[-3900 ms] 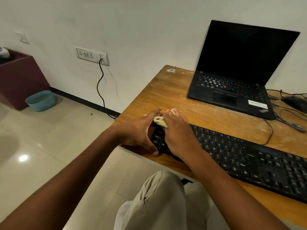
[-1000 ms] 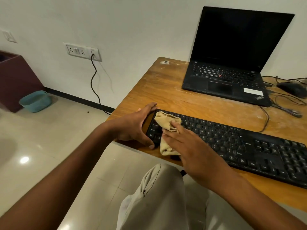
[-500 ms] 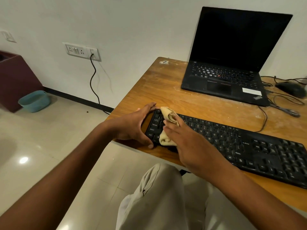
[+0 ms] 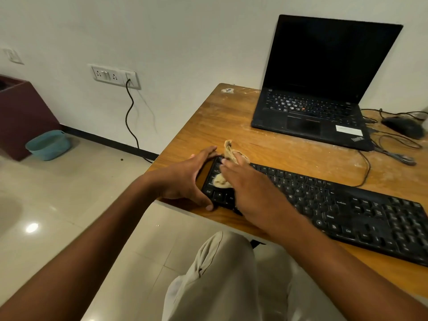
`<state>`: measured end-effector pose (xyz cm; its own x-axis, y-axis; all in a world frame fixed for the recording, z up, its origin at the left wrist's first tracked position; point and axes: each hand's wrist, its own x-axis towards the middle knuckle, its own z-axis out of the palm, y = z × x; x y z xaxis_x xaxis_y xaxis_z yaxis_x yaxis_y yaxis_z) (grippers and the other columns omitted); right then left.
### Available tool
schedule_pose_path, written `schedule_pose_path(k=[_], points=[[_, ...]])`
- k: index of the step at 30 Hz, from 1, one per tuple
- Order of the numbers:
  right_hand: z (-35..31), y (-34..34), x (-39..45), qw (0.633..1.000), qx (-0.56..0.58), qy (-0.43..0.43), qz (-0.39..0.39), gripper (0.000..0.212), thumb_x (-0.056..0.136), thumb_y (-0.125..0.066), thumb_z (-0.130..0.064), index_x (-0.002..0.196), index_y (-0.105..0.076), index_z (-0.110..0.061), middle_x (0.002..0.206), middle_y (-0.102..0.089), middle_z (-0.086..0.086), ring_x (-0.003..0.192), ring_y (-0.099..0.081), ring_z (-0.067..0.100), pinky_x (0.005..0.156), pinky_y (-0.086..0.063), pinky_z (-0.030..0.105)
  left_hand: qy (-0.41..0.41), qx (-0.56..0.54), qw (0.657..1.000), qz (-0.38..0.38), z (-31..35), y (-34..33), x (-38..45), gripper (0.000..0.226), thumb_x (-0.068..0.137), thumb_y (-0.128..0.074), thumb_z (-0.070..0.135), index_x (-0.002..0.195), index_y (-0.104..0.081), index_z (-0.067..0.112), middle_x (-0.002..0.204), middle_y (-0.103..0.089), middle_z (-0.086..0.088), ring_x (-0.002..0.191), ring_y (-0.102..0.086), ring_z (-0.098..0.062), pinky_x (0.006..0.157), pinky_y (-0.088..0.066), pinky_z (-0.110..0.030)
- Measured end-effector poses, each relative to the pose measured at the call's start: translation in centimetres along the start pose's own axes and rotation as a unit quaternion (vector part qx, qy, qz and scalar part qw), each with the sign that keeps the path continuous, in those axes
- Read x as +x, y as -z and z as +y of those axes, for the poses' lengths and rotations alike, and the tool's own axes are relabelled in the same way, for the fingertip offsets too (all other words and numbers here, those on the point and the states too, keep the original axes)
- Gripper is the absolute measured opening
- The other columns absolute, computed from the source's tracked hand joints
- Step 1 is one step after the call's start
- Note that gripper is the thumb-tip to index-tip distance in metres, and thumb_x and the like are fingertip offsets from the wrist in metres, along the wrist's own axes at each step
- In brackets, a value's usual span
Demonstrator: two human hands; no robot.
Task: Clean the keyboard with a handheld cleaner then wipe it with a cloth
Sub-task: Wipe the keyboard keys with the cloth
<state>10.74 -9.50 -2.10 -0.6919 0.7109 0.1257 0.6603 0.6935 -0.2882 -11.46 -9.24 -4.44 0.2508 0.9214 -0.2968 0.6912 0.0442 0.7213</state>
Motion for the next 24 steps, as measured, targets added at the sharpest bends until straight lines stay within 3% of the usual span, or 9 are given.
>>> schedule_pose_path(k=[3, 6, 11, 13, 15, 16, 19, 21, 24], points=[[-2.1, -1.4, 0.7, 0.998, 0.035, 0.057, -0.007, 0.064, 0.096, -0.059, -0.009, 0.156, -0.036, -0.016, 0.164, -0.029, 0.004, 0.153, -0.02, 0.02, 0.125, -0.022, 0.04, -0.021, 0.018, 1.0, 0.005, 0.1, 0.0, -0.1, 0.144, 0.049, -0.099, 0.044, 0.154, -0.001, 0.055, 0.152, -0.043, 0.008, 0.14, -0.04, -0.021, 0.117, -0.039, -0.045], [-0.3, -1.6, -1.9, 0.995, 0.025, 0.094, -0.01, 0.061, 0.097, -0.049, 0.003, 0.155, -0.039, -0.013, 0.164, -0.03, 0.002, 0.154, -0.001, 0.012, 0.12, -0.006, 0.029, -0.011, 0.03, 0.999, 0.004, 0.0, 0.1, -0.1, 0.147, 0.05, -0.099, 0.046, 0.154, 0.005, 0.056, 0.156, -0.037, 0.005, 0.137, -0.041, -0.021, 0.115, -0.041, -0.045], [3.4, 0.5, -3.0, 0.999, -0.017, 0.034, -0.032, 0.065, 0.096, -0.041, 0.007, 0.157, -0.035, -0.016, 0.165, -0.027, 0.0, 0.155, 0.004, 0.012, 0.124, -0.026, 0.045, 0.001, -0.011, 1.0, -0.005, -0.1, 0.1, 0.0, 0.149, 0.039, -0.1, 0.05, 0.148, 0.0, 0.066, 0.163, -0.025, -0.001, 0.143, -0.036, -0.028, 0.114, -0.042, -0.05], [2.4, 0.5, -1.3, 1.0, -0.015, 0.007, -0.01, 0.064, 0.099, -0.041, 0.002, 0.158, -0.03, -0.018, 0.168, -0.02, 0.0, 0.156, 0.0, 0.015, 0.126, -0.02, 0.044, 0.006, -0.015, 1.0, -0.003, -0.1, 0.0, 0.0, 0.149, 0.038, -0.101, 0.051, 0.147, -0.001, 0.068, 0.161, -0.026, -0.001, 0.138, -0.042, -0.027, 0.112, -0.045, -0.049], [0.5, 0.2, -0.2, 1.0, 0.002, 0.017, 0.007, 0.063, 0.1, -0.045, 0.001, 0.158, -0.031, -0.018, 0.168, -0.018, 0.002, 0.156, -0.007, 0.018, 0.123, -0.003, 0.035, 0.0, -0.009, 1.0, -0.001, -0.1, 0.0, 0.0, 0.148, 0.04, -0.101, 0.051, 0.147, 0.0, 0.067, 0.157, -0.032, 0.002, 0.133, -0.047, -0.025, 0.109, -0.049, -0.046], [-0.1, -0.1, -0.1, 0.999, 0.013, 0.038, 0.002, 0.062, 0.1, -0.046, 0.002, 0.158, -0.033, -0.016, 0.168, -0.02, 0.003, 0.156, -0.01, 0.019, 0.121, -0.002, 0.03, -0.005, -0.001, 1.0, 0.001, -0.2, 0.0, 0.0, 0.148, 0.041, -0.1, 0.051, 0.149, 0.001, 0.065, 0.155, -0.035, 0.004, 0.133, -0.047, -0.023, 0.109, -0.048, -0.046], [0.3, -0.7, -2.7, 0.994, 0.021, 0.102, -0.033, 0.057, 0.098, -0.046, 0.004, 0.153, -0.042, -0.012, 0.162, -0.035, 0.006, 0.155, -0.006, 0.015, 0.123, -0.014, 0.034, -0.004, 0.007, 1.0, -0.002, -0.4, 0.0, 0.1, 0.148, 0.044, -0.099, 0.052, 0.151, 0.004, 0.063, 0.158, -0.034, 0.005, 0.139, -0.041, -0.023, 0.115, -0.042, -0.046], [2.4, -0.2, -4.8, 0.995, -0.001, 0.081, -0.052, 0.065, 0.098, -0.043, 0.005, 0.156, -0.034, -0.021, 0.165, -0.025, -0.004, 0.154, 0.001, 0.009, 0.125, -0.018, 0.04, -0.003, -0.002, 1.0, -0.007, -0.4, 0.1, 0.2, 0.149, 0.041, -0.1, 0.055, 0.149, 0.003, 0.066, 0.162, -0.028, 0.002, 0.144, -0.035, -0.027, 0.117, -0.039, -0.05], [4.8, 1.3, -5.6, 0.996, -0.029, -0.038, -0.074, 0.083, 0.093, -0.041, 0.01, 0.157, -0.024, -0.039, 0.166, -0.001, -0.019, 0.151, -0.002, 0.004, 0.124, -0.026, 0.046, 0.0, 0.0, 1.0, -0.01, -0.2, 0.1, 0.1, 0.15, 0.038, -0.098, 0.058, 0.148, 0.003, 0.066, 0.166, -0.022, 0.003, 0.152, -0.022, -0.03, 0.12, -0.031, -0.055]])
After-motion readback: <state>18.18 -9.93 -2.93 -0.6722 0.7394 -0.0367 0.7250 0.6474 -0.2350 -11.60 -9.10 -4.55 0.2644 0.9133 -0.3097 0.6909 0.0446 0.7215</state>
